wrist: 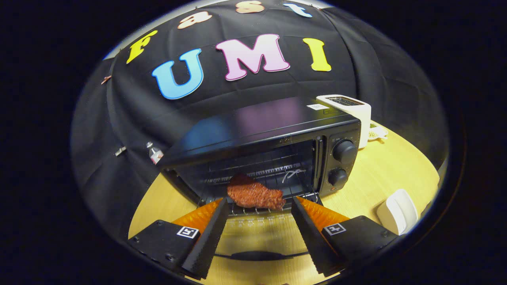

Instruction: Open the toaster oven, put the food inside, and close the toaster oven door.

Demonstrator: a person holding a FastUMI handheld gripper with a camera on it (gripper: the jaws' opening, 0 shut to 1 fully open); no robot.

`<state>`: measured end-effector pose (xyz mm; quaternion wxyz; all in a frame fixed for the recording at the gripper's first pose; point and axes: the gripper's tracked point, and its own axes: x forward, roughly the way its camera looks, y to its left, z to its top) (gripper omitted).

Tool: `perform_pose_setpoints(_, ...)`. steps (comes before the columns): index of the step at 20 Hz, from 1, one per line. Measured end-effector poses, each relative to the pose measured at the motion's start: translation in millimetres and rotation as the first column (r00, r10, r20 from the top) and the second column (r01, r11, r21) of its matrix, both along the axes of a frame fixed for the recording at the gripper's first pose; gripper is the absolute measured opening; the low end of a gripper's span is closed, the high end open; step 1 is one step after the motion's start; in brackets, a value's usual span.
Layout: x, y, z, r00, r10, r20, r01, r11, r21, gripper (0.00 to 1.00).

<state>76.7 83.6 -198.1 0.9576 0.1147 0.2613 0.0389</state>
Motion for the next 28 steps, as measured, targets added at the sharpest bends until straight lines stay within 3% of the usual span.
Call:
perform_pose_setpoints(8, -67, 0, 2, 0.983, 0.153, -0.106, -0.168, 0.973, -0.155, 0.98)
perform_pose_setpoints(14, -111, 11, -45, 0.945, 0.193, -0.265, -0.248, 0.950, -0.192, 0.99)
perform_pose_setpoints(17, -120, 20, -67, 0.922, 0.176, -0.344, -0.240, 0.958, -0.154, 0.99)
perform_pose_setpoints(20, -125, 28, -88, 0.905, 0.175, -0.389, -0.264, 0.946, -0.189, 0.99)
perform_pose_setpoints(24, -119, 27, -106, 0.902, 0.090, -0.421, -0.170, 0.973, -0.156, 0.99)
perform_pose_setpoints(28, -103, 19, -120, 0.904, 0.047, -0.426, -0.147, 0.968, -0.206, 0.99)
